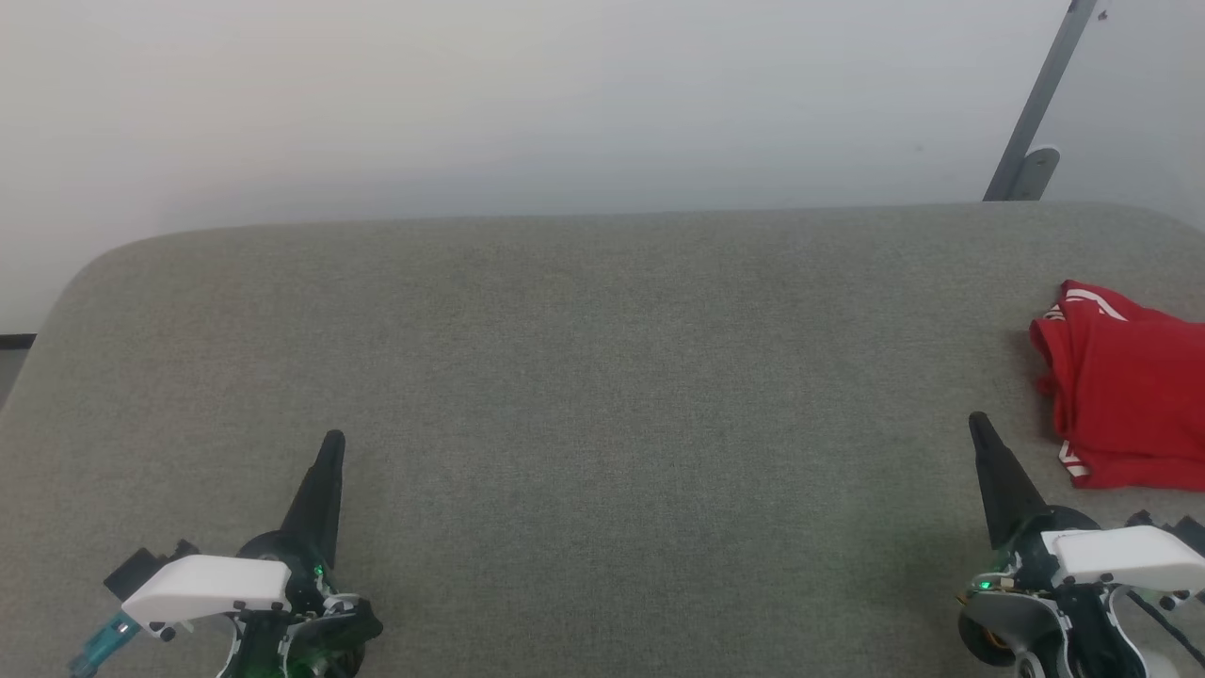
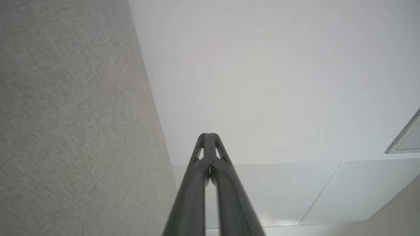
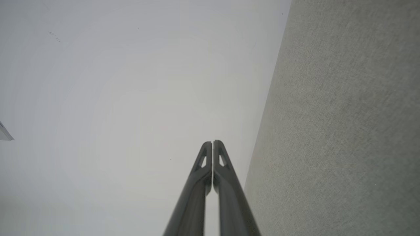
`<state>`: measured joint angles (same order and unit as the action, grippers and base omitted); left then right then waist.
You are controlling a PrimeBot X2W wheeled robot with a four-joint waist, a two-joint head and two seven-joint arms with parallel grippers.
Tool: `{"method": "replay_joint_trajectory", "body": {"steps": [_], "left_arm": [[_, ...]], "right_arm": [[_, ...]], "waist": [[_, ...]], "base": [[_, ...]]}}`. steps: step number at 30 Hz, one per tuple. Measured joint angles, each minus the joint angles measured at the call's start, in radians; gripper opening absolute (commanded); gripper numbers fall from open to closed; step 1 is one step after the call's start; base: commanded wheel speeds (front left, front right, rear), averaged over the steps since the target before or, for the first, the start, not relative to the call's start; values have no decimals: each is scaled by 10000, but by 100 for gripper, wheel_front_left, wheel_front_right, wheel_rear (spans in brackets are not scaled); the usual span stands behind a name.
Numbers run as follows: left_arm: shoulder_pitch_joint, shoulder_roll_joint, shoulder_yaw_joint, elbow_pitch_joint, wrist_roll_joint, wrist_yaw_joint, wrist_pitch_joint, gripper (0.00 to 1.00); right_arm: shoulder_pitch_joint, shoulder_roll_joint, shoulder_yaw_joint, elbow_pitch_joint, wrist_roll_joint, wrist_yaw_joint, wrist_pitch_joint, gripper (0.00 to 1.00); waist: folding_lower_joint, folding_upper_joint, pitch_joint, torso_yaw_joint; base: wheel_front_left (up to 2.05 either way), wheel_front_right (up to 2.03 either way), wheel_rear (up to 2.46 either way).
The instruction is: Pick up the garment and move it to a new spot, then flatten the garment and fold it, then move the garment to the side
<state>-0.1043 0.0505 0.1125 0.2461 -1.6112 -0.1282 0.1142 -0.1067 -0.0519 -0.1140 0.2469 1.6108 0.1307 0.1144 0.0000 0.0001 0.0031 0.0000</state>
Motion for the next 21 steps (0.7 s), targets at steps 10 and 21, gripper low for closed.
{"method": "replay_joint_trajectory", "body": {"steps": [10,21], "left_arm": [[0,0,0,0,0,0,0,0],[0,0,0,0,0,0,0,0]], "right_arm": [[0,0,4,0,0,0,0,0],[0,0,2,0,0,0,0,0]], "waist": [[0,0,0,0],[0,0,0,0]], "base": [[0,0,0],[0,0,0]]}}
